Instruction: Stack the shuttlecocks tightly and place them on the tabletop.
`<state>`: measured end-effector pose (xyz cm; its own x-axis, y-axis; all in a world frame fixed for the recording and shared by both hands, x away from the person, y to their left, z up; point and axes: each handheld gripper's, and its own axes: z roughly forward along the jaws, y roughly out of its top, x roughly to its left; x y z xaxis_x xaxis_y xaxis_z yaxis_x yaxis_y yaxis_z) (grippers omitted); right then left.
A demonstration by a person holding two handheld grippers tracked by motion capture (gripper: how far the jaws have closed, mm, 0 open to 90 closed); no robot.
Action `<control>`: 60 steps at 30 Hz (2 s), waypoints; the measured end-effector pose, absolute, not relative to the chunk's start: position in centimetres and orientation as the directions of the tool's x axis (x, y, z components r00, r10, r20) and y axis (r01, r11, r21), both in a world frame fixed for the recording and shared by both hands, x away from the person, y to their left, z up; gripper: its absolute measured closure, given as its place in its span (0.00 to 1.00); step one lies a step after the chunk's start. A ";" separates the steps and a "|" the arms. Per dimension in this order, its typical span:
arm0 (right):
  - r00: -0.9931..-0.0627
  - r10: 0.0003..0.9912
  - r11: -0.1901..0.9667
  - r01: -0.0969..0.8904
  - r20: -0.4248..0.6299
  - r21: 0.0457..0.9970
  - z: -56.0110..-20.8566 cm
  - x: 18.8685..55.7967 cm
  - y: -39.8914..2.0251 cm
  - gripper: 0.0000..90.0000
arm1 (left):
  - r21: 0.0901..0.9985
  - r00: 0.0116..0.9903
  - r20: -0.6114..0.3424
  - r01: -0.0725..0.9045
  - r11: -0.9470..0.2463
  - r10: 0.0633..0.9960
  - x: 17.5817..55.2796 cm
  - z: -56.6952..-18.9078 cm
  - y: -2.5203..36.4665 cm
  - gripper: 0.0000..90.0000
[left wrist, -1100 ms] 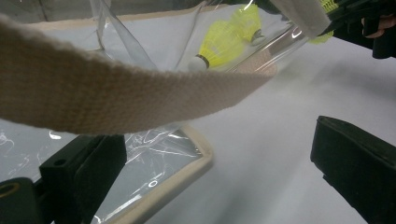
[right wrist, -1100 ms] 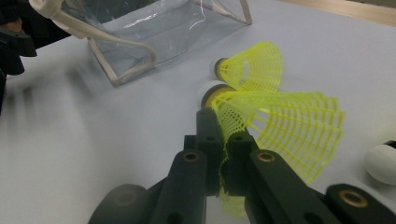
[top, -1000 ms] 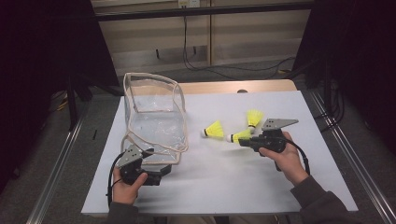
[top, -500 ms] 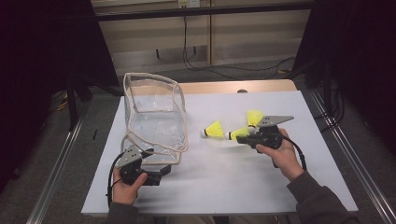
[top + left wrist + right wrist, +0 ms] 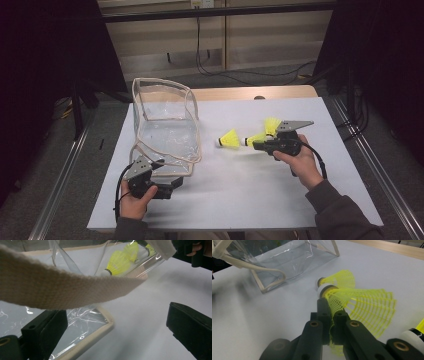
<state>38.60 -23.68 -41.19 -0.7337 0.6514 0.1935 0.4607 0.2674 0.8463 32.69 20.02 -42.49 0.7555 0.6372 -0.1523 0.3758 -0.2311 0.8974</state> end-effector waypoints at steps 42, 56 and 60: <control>-0.695 0.696 0.266 0.483 0.181 0.834 -41.3 40.8 -24.0 0.97 | 0.898 0.757 -0.149 0.374 -0.234 0.637 32.8 -42.6 19.9 0.04; -0.691 0.702 0.271 0.485 0.174 0.831 -41.4 41.6 -23.6 0.97 | 0.898 0.757 -0.148 0.372 -0.234 0.637 32.7 -42.5 20.0 0.04; -0.689 0.704 0.275 0.487 0.172 0.829 -41.4 41.7 -23.6 0.97 | 0.899 0.758 -0.147 0.370 -0.233 0.636 32.7 -42.5 20.0 0.04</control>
<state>41.75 -23.57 -41.39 -0.6889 0.7042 0.1716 0.4872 0.2747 0.8290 32.74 20.00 -42.50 0.7577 0.6358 -0.1472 0.3703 -0.2332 0.8992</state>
